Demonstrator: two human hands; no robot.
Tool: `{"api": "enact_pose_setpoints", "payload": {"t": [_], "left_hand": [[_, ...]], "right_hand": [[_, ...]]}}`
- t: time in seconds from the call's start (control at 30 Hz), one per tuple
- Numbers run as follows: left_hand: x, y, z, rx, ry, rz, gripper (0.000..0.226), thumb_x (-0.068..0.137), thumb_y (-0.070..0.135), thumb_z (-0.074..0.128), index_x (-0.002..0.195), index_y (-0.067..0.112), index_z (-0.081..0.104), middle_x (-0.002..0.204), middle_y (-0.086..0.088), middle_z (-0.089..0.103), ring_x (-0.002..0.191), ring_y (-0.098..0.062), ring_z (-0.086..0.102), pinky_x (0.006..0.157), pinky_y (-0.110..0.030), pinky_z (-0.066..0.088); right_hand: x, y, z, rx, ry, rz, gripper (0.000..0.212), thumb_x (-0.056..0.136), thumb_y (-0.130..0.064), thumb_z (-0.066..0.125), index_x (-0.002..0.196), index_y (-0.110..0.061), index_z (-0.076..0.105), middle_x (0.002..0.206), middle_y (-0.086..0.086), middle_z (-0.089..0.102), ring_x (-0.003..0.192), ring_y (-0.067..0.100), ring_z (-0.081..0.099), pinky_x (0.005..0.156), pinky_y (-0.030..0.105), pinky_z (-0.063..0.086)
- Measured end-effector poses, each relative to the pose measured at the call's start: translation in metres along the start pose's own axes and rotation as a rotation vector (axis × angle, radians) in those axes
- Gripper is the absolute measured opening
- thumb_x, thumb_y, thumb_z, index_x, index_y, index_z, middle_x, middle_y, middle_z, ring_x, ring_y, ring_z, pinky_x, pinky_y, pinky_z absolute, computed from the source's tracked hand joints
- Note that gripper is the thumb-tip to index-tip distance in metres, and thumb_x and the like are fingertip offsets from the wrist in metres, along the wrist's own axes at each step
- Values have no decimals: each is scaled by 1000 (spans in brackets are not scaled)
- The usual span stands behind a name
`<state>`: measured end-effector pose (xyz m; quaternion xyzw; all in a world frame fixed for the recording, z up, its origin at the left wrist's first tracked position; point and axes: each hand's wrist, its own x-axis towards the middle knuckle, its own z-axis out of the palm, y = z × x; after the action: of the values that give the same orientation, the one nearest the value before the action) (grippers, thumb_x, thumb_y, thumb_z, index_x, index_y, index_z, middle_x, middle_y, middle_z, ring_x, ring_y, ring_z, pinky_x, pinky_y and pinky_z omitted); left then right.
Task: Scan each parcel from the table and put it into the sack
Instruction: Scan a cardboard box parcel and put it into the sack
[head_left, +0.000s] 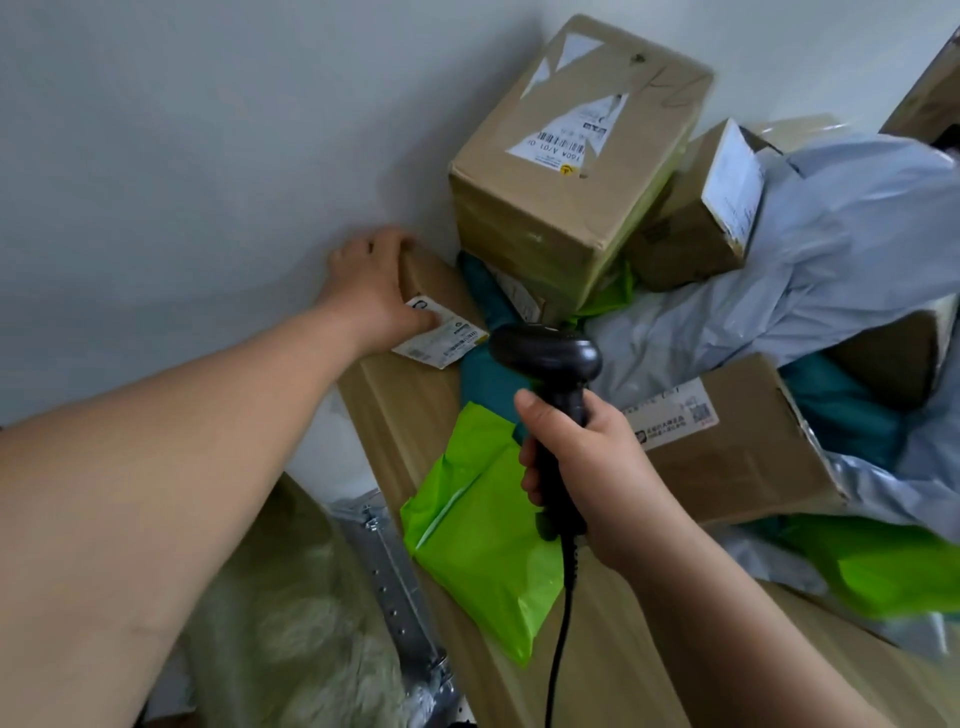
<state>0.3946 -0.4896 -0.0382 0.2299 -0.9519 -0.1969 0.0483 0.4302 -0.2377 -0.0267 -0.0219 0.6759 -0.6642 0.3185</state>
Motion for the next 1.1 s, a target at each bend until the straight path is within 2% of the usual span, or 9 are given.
{"api": "enact_pose_setpoints", "payload": {"t": [0.13, 0.3, 0.37, 0.43, 0.5, 0.7, 0.8, 0.97, 1.1], "left_hand": [[-34, -5, -17, -61, 50, -181, 92, 45, 59, 81, 120, 27, 39, 119, -11, 49, 111, -32, 48, 92, -43, 45], [-93, -14, -40, -759, -60, -487, 102, 48, 55, 79, 135, 28, 32, 128, -5, 51, 106, -29, 60, 86, -47, 53], [-119, -15, -46, -914, -147, -564, 73, 66, 49, 75, 129, 26, 46, 104, 1, 69, 88, -19, 63, 71, -33, 51], [-146, -13, -56, -1025, -228, -646, 33, 76, 48, 68, 98, 25, 62, 65, 10, 70, 74, -15, 59, 63, -27, 40], [-175, -13, -69, -1117, -299, -705, 30, 75, 51, 68, 78, 21, 62, 52, 8, 64, 72, -17, 57, 64, -28, 40], [-255, -18, -112, -1171, -490, -631, 27, 68, 46, 70, 73, 21, 62, 57, 4, 63, 51, -14, 57, 63, -29, 38], [-290, -29, -136, -1080, -613, -541, 34, 54, 45, 70, 80, 23, 66, 77, 2, 71, 72, -15, 62, 73, -34, 36], [-338, -51, -167, -1062, -585, -477, 22, 73, 18, 70, 94, 17, 68, 90, -3, 75, 78, -13, 64, 76, -29, 39], [-362, -72, -182, -1094, -492, -459, 51, 70, -2, 72, 119, 4, 59, 104, -13, 72, 101, -26, 67, 98, -40, 47]], "right_hand": [[-18, -3, 2, 9, 5, -2, 29, 91, -36, 68, 83, -13, 52, 62, 4, 57, 49, 17, 54, 46, 27, 44], [-53, -11, 12, 42, 43, -24, 27, 92, -33, 66, 82, -12, 52, 63, 6, 57, 47, 18, 53, 45, 26, 44], [-69, -15, 19, 64, 49, -29, 25, 93, -33, 66, 83, -13, 53, 63, 6, 58, 48, 18, 54, 45, 27, 44], [-87, -20, 29, 90, 51, -29, 22, 93, -34, 65, 87, -15, 55, 63, 6, 60, 48, 18, 55, 44, 26, 44], [-105, -24, 42, 100, 52, -38, 20, 93, -36, 65, 94, -17, 58, 69, 6, 65, 50, 18, 57, 44, 26, 44], [-164, -28, 85, 14, 119, -135, 21, 91, -42, 66, 102, -25, 61, 104, 5, 70, 78, 21, 75, 62, 37, 52], [-195, -29, 104, -33, 106, -150, 21, 91, -43, 65, 103, -26, 63, 106, 2, 72, 85, 24, 74, 62, 36, 53], [-243, -33, 131, -120, 6, -167, 23, 92, -40, 65, 108, -23, 62, 102, 0, 75, 72, 19, 74, 56, 31, 53], [-272, -38, 147, -161, -76, -164, 22, 93, -38, 64, 106, -20, 62, 88, 7, 73, 59, 18, 67, 53, 31, 49]]}}
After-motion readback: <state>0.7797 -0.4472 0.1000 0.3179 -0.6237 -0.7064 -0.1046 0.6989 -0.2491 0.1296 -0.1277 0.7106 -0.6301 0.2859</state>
